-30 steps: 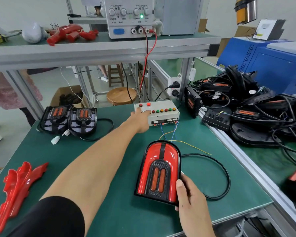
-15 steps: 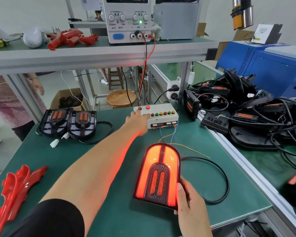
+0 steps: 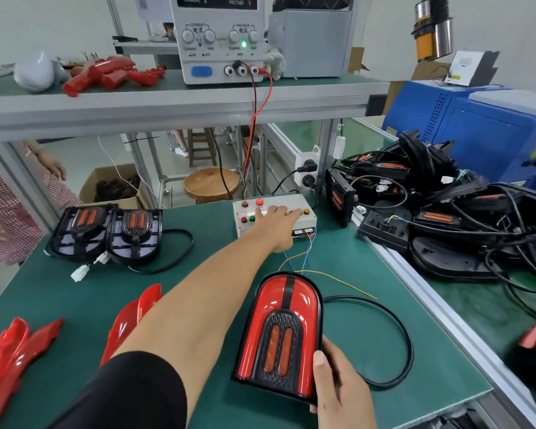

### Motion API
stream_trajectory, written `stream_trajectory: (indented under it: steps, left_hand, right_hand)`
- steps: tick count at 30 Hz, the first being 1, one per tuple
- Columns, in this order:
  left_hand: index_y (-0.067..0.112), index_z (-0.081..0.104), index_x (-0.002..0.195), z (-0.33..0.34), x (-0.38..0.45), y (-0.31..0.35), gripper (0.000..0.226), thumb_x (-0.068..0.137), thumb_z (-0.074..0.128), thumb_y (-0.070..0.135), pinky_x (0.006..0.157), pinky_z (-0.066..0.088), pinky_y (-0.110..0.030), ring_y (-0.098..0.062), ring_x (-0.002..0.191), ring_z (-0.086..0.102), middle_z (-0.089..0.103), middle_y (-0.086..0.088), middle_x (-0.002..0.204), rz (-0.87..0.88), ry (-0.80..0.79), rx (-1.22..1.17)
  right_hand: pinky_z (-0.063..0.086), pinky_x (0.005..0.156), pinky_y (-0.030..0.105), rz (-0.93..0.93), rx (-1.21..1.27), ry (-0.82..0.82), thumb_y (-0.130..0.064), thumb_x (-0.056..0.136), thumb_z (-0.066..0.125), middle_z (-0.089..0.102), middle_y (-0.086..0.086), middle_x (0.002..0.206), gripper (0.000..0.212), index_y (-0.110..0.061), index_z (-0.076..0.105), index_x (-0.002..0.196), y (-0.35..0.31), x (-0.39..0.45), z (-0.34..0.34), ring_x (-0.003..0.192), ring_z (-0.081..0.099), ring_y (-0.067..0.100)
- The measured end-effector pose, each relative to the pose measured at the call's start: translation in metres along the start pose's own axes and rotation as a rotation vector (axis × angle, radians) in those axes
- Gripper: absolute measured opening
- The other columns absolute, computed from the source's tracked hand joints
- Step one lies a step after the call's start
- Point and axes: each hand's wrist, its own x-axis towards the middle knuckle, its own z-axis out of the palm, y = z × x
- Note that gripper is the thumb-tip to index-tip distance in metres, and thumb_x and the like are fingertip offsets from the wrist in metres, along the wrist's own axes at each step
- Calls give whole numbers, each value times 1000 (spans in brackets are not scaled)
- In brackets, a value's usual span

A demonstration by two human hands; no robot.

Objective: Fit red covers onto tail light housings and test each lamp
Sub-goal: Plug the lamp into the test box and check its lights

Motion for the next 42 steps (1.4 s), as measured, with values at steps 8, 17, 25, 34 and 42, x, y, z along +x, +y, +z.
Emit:
stream_trajectory:
  steps: [8, 17, 25, 34, 42]
  left_hand:
    - [33, 25, 160, -2, 9, 1, 76, 92, 50, 8, 119, 14, -70, -38, 143, 31, 36, -13, 154, -15, 7, 18]
    - [31, 23, 161, -1, 6, 1, 79, 91, 50, 6, 121, 10, -68, -35, 148, 22, 33, -13, 158, -10, 25, -13]
    - [36, 18, 161, 4, 6, 0, 84, 90, 53, 7, 122, 4, -66, -35, 154, 4, 19, -16, 162, -19, 54, 32]
    - [16, 66, 134, -20, -55, 6, 34, 103, 50, 18, 108, 42, -38, -24, 127, 56, 66, -4, 134, 281, 184, -329]
    - [24, 78, 111, -34, -137, 18, 20, 100, 61, 26, 87, 40, -4, 4, 97, 62, 76, 9, 107, 442, -51, -412]
  right_hand:
    - [58, 53, 24, -17, -43, 4, -32, 98, 57, 72, -19, 108, 31, -59, 58, 113, -1, 2, 0, 80, 69, -5]
    - [59, 55, 27, -15, -38, 12, -41, 96, 53, 75, -14, 107, 28, -60, 58, 116, 0, 1, 0, 76, 71, 1]
    - [57, 51, 26, 1, -28, 0, -37, 97, 54, 77, -13, 97, 31, -58, 62, 117, 0, 2, 0, 69, 71, 6]
    - [62, 62, 35, 0, 5, -55, -39, 97, 59, 74, -23, 107, 31, -67, 65, 109, -10, -3, 0, 74, 71, 7]
    - [47, 61, 15, -52, 19, -52, -44, 96, 60, 68, -21, 66, 28, -71, 67, 93, -20, -6, 4, 54, 58, 0]
